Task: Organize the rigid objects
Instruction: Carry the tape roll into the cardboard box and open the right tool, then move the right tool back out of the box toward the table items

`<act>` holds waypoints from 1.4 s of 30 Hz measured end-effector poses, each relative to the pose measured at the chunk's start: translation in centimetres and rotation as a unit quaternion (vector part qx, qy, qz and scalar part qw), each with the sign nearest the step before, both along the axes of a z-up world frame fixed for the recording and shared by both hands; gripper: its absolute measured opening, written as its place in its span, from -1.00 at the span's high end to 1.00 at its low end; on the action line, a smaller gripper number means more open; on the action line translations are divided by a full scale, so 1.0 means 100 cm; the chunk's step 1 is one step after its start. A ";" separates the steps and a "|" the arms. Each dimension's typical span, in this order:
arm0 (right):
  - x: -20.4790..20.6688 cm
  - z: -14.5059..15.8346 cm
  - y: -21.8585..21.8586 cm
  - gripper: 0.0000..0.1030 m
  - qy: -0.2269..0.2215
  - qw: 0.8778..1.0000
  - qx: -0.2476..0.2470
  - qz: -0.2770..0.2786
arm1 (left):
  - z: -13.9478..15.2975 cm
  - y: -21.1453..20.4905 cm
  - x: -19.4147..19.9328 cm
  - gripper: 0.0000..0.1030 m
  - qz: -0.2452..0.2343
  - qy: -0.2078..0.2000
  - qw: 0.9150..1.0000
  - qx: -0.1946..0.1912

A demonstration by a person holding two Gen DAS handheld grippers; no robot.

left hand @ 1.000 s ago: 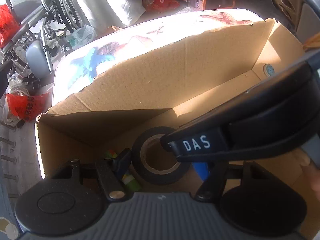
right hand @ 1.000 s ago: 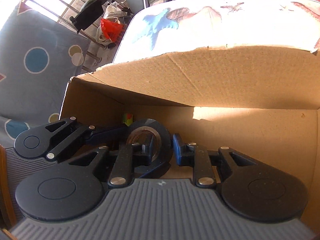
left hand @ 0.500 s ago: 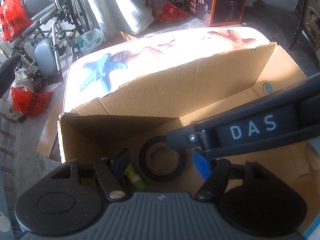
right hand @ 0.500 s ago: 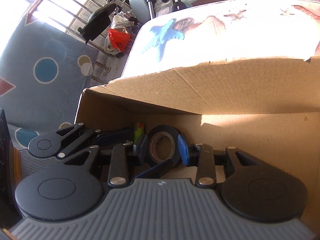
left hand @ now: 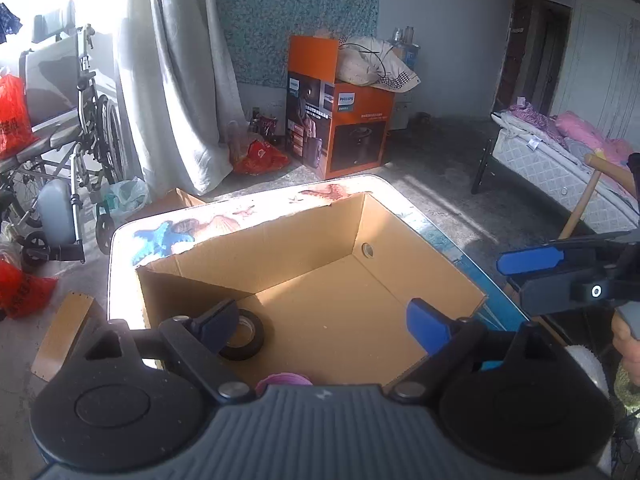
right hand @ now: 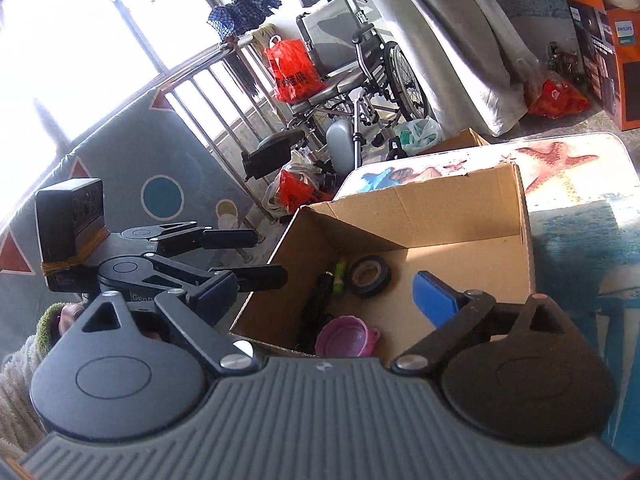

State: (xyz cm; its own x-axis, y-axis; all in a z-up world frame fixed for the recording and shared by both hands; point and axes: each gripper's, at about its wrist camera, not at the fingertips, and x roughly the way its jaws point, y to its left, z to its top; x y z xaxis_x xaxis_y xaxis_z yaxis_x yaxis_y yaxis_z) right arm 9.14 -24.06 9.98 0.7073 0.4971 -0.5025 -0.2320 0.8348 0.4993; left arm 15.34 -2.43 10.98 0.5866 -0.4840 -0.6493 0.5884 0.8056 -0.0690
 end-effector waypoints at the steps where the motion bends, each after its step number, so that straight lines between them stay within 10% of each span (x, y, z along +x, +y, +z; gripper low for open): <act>1: -0.012 -0.002 -0.003 -0.98 0.001 1.000 -0.008 -0.014 | -0.003 -0.001 -0.009 -0.81 -0.001 0.001 1.000 -0.003; 11: -0.079 -0.032 0.014 -0.98 0.002 0.978 -0.195 -0.079 | -0.070 0.003 -0.068 -0.81 0.030 0.099 0.992 -0.078; 18: -0.092 -0.042 0.028 -0.97 -0.023 0.959 -0.273 -0.078 | -0.092 -0.006 -0.093 -0.91 0.045 0.079 0.994 -0.064; 27: -0.104 -0.045 0.012 -0.97 -0.053 0.964 -0.246 -0.089 | -0.112 -0.021 -0.104 -0.96 0.004 0.096 0.991 -0.092; 42: -0.100 -0.104 -0.002 -0.97 -0.025 0.994 -0.077 -0.078 | -0.130 -0.071 -0.131 -0.98 -0.033 -0.002 0.999 0.015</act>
